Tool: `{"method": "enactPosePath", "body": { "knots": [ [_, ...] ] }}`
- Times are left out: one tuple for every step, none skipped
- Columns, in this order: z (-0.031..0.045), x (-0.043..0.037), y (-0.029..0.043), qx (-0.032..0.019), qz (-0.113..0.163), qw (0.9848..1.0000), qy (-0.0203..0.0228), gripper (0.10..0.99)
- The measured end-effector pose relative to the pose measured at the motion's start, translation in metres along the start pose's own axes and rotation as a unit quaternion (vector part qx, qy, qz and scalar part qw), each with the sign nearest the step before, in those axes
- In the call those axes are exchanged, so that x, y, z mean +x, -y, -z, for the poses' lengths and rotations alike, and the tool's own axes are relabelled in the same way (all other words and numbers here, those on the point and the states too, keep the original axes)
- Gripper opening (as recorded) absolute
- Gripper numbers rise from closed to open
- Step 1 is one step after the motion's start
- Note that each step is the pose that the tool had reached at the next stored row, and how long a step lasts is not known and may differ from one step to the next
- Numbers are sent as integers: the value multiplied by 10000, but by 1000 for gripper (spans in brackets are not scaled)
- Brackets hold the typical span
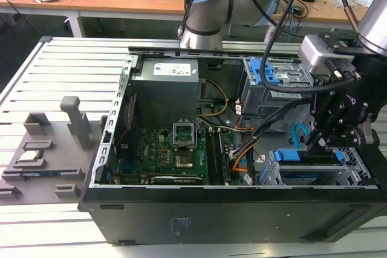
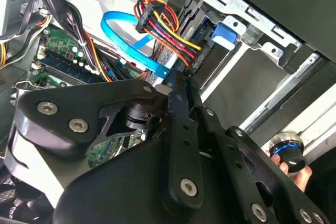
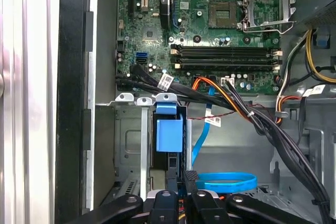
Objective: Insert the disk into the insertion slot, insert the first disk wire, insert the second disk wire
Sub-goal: 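Insert the second disk wire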
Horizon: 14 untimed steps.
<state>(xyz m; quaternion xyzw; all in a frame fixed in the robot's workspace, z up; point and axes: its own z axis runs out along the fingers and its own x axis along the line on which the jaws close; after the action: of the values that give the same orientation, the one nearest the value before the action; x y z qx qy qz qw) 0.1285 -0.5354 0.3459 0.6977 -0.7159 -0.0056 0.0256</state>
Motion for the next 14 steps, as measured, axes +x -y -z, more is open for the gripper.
{"method": "enactPosePath", "body": {
  "knots": [
    [-5, 0, 1, 0, 0, 10000, 1, 161],
    [-14, -1, 2, 0, 1, 10000, 1, 161],
    [-31, -1, 3, 0, 1, 10000, 0, 161],
    [-47, -2, 3, 0, 1, 10000, 0, 161],
    [-55, -2, 4, 0, 1, 10000, -1, 161],
    [-63, -2, 4, 0, 1, 10000, -1, 161],
    [-68, -3, 4, 0, 1, 10000, -3, 161],
    [-68, -2, 4, 0, 1, 10000, -6, 161],
    [-68, -2, 4, 0, 0, 10000, -6, 161],
    [-68, -2, 4, 0, 0, 10000, -6, 161],
    [-68, -2, 4, 0, 1, 10000, -6, 161],
    [-68, -2, 4, 0, 1, 10000, -6, 161],
    [-69, -3, 5, 1, 1, 10000, -6, 173],
    [-69, -3, 4, 0, 1, 10000, -5, 173]
  ]
}}
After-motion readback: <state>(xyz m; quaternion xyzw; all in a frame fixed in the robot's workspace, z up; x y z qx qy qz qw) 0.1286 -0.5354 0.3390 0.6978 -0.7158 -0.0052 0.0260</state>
